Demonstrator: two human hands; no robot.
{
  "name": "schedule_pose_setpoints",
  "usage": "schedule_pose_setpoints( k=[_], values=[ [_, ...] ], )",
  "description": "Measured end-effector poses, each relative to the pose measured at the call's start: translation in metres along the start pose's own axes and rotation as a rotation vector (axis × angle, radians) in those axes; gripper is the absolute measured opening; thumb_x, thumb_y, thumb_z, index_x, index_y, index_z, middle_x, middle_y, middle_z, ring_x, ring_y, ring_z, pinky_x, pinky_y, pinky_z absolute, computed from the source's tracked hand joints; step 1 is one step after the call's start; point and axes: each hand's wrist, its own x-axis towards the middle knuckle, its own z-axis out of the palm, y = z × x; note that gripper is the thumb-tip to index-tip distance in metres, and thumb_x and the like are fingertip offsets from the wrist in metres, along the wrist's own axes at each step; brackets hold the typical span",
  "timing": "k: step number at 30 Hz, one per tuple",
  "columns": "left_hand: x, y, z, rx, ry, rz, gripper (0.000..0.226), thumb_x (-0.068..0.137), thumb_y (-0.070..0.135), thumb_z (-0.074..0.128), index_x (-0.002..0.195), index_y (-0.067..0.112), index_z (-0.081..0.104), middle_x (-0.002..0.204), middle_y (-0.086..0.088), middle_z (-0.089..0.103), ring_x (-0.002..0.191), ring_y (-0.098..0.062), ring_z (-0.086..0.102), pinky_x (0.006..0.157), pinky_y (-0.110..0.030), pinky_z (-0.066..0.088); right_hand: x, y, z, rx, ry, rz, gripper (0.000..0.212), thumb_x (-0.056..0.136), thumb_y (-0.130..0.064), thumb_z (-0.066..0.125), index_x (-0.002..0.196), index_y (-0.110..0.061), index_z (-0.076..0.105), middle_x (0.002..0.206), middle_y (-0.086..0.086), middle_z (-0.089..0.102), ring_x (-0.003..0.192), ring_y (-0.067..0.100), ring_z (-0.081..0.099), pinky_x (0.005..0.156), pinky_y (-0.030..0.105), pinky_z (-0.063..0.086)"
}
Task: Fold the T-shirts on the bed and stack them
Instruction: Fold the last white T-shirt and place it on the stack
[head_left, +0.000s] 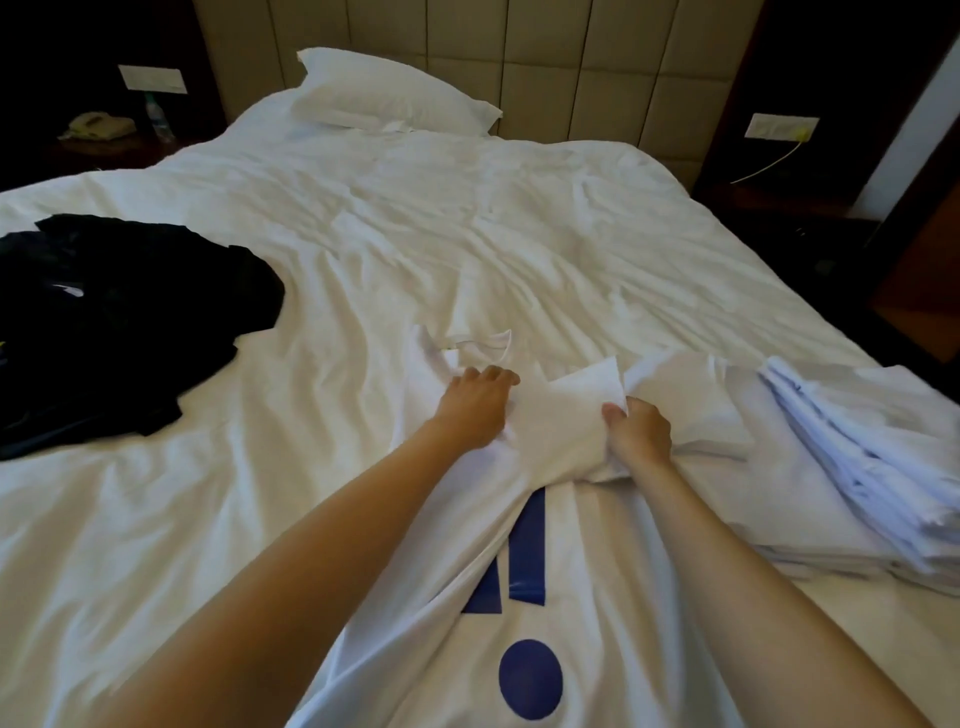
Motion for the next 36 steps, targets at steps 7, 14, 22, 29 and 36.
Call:
schedule_pose_setpoints(
  k=[7,14,22,29,36],
  values=[
    [0.053,-0.011,-0.005,0.343,-0.212,-0.014,0.044,0.095,0.027,0.047,0.138,0.018,0.037,0.136,-0.009,0.043,0.131,-0.030,0.031,0.109,-0.042,0.019,0.004,0.009,0.010,-0.055,-0.034,0.036,0.038,0.092,-0.024,0.047,0.124,-0.004,0.055,0.124,0.017,0.058,0.113,0.035,0.054,0.088,0.034,0.042],
    [0.082,-0.027,-0.040,0.130,-0.359,-0.077,0.032,0.092,0.040,0.053,0.113,0.017,0.057,0.112,-0.001,0.051,0.117,-0.024,0.044,0.108,-0.045,0.020,0.008,0.006,-0.002,-0.064,0.067,-0.041,0.030,0.102,-0.023,0.037,0.117,-0.003,0.053,0.119,0.021,0.058,0.110,0.036,0.053,0.078,0.034,0.036],
    [0.115,0.015,-0.021,-0.322,0.000,-0.080,0.020,0.096,0.021,0.044,0.081,0.009,0.050,0.082,-0.007,0.051,0.087,-0.023,0.048,0.074,-0.028,0.032,0.045,-0.001,-0.049,-0.203,0.253,-0.140,0.025,0.102,-0.024,0.037,0.101,-0.006,0.054,0.109,0.020,0.061,0.100,0.036,0.056,0.069,0.031,0.032],
    [0.143,0.046,0.031,-0.012,0.139,-0.077,0.027,0.098,0.026,0.038,0.117,0.012,0.053,0.111,-0.011,0.057,0.109,-0.030,0.047,0.088,-0.037,0.030,0.086,0.030,-0.069,-0.302,0.283,-0.077,0.029,0.101,-0.023,0.039,0.116,-0.004,0.056,0.119,0.018,0.060,0.110,0.036,0.054,0.075,0.032,0.035],
    [0.143,0.067,0.061,-0.029,0.195,-0.110,0.026,0.099,0.022,0.036,0.120,0.014,0.049,0.118,-0.010,0.051,0.113,-0.032,0.040,0.093,-0.040,0.027,0.100,0.045,-0.077,-0.314,0.325,-0.079,0.031,0.100,-0.021,0.043,0.123,-0.003,0.055,0.123,0.022,0.058,0.114,0.039,0.052,0.084,0.038,0.041]
  ],
)
